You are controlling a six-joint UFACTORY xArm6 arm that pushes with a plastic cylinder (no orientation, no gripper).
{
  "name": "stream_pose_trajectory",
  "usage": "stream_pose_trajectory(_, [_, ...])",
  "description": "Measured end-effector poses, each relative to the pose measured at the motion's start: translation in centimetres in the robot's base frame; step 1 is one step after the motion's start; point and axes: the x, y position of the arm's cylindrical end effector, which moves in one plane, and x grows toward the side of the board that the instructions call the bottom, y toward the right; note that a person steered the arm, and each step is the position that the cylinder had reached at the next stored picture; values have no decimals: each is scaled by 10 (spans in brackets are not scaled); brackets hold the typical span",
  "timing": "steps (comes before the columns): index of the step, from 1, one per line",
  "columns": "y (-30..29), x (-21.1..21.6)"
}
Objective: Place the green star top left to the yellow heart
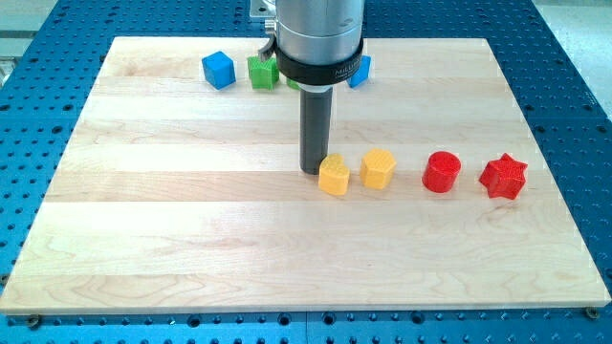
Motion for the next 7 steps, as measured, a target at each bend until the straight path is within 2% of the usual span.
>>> stream_pose_trajectory(1, [-1, -5])
stream_pose_trajectory(2, [-3, -31])
stream_pose_trajectory(3, [-50, -84])
stream_pose_trajectory(4, [-119, -88])
stream_pose_trajectory(6, [-149, -91])
stream_pose_trajectory(7, [-219, -98])
